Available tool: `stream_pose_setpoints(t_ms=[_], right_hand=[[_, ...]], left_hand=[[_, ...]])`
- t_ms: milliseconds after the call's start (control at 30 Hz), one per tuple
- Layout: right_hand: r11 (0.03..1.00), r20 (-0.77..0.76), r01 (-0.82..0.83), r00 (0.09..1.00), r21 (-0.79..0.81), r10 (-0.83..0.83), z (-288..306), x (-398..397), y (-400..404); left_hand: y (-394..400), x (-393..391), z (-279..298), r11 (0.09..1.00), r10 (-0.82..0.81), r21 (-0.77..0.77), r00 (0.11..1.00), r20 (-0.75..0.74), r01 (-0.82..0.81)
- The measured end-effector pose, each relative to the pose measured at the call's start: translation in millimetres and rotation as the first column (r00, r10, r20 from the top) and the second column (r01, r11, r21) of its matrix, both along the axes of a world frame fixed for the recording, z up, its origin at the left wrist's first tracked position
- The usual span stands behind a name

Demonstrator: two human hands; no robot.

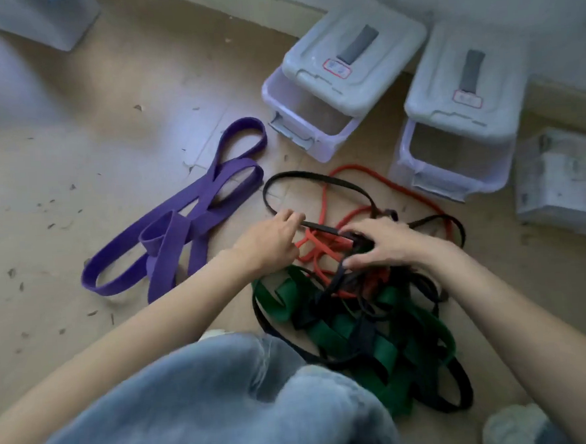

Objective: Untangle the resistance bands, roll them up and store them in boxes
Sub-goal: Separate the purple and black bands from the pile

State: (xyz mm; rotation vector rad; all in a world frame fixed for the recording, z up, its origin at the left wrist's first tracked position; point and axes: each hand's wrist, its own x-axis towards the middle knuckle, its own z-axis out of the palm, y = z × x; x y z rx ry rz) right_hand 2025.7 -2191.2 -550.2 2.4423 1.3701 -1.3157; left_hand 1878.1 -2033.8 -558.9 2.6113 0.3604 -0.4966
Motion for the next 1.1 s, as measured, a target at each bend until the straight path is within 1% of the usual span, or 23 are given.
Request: stream_pose_setpoints(t_ms=[33,67,133,167,200,267,333,400,467,533,567,667,733,767,800,833,867,900,933,1000,1033,1067,1100], right_hand=[[0.991,0.048,-0.081,0.995,-0.105,0.087,-0.2,-1.4,-19.0],[0.984,0.100,-0.118,0.986,-0.132,0.131,-1.1,-5.2,-35.5],[0.996,0.200,-0.084,0.976,-0.040,0.090,-4.3,-8.0,-61.8],[0.999,0.226,-0.041,0.973,0.004,0.039,-2.0,-5.4,-71.9],[0.999,0.214,0.020,0.976,0.027,-0.026,4.7,-0.2,-79.7],[0.979,0.068,0.176,0.981,0.099,-0.183,25.9,16.6,-92.1],[0.914,-0.158,0.340,0.938,0.222,-0.310,61.3,30.6,-100.8],[0.849,-0.347,0.415,0.888,0.327,-0.301,103.7,35.9,-107.2],[0.793,-0.447,0.441,0.861,0.419,-0.243,144.6,35.8,-116.9],[0.679,-0.546,0.526,0.810,0.512,-0.215,178.8,38.3,-133.8],[0.590,-0.596,0.591,0.773,0.549,-0.220,193.5,42.6,-145.0],[0.311,-0.621,0.686,0.727,0.657,-0.292,229.2,53.1,-180.3],[0.093,-0.705,0.754,0.644,0.650,-0.297,247.3,56.5,-195.8],[0.007,-0.765,0.792,0.592,0.611,-0.253,255.2,57.0,-198.7],[-0.044,-0.818,0.827,0.544,0.560,-0.187,262.9,56.0,-200.9],[-0.060,-0.851,0.853,0.507,0.518,-0.135,269.5,52.6,-201.4],[-0.054,-0.868,0.869,0.484,0.491,-0.110,273.5,47.4,-201.5],[-0.044,-0.881,0.882,0.464,0.469,-0.094,274.1,41.0,-201.5],[-0.037,-0.896,0.897,0.437,0.441,-0.076,271.5,33.8,-201.4],[-0.058,-0.934,0.932,0.357,0.358,-0.029,263.7,21.6,-202.2],[-0.111,-0.949,0.943,0.316,0.315,-0.006,259.4,20.8,-204.3],[-0.195,-0.961,0.944,0.275,0.266,0.020,257.3,23.5,-208.4],[-0.304,-0.972,0.931,0.229,0.202,0.055,255.4,30.1,-214.7]], left_hand=[[-12.4,7.6,5.4,0.998,-0.045,-0.042,0.999,-0.025,0.044],[-24.1,14.6,11.1,0.994,-0.084,-0.072,0.995,-0.045,0.081],[-42.0,28.7,26.3,0.986,-0.130,-0.111,0.989,-0.068,0.122],[-47.6,36.2,36.4,0.983,-0.151,-0.114,0.986,-0.076,0.142],[-50.6,44.7,47.9,0.981,-0.178,-0.096,0.981,-0.080,0.170],[-51.8,62.3,74.3,0.971,-0.240,-0.029,0.968,-0.078,0.238],[-53.3,81.8,108.8,0.953,-0.304,-0.019,0.948,-0.096,0.303],[-63.6,105.1,147.2,0.929,-0.370,-0.110,0.909,-0.190,0.355],[-86.0,128.7,178.5,0.888,-0.459,-0.186,0.829,-0.318,0.420],[-117.3,143.4,197.2,0.859,-0.509,-0.281,0.770,-0.385,0.427],[-133.3,147.1,200.5,0.854,-0.508,-0.339,0.778,-0.370,0.396],[-172.7,139.6,191.4,0.833,-0.414,-0.477,0.888,-0.201,0.280],[-190.5,130.0,176.7,0.830,-0.321,-0.521,0.935,-0.151,0.200],[-197.7,125.1,168.4,0.824,-0.255,-0.549,0.956,-0.145,0.136],[-205.7,120.6,162.0,0.813,-0.156,-0.580,0.980,-0.124,0.056],[-214.1,118.3,157.3,0.803,-0.026,-0.596,0.998,-0.063,-0.017],[-223.4,118.3,154.4,0.788,0.115,-0.612,0.993,0.031,-0.072],[-233.3,121.0,153.6,0.764,0.215,-0.639,0.968,0.127,-0.086],[-243.1,125.0,153.1,0.723,0.246,-0.689,0.952,0.182,-0.055],[-265.5,132.0,151.5,0.612,0.150,-0.790,0.972,0.178,0.051],[-276.3,133.3,148.5,0.590,0.080,-0.804,0.986,0.148,0.073],[-283.6,131.9,142.1,0.608,0.022,-0.790,0.993,0.119,0.081],[-285.1,128.1,133.0,0.666,-0.040,-0.741,0.996,0.086,0.090]])
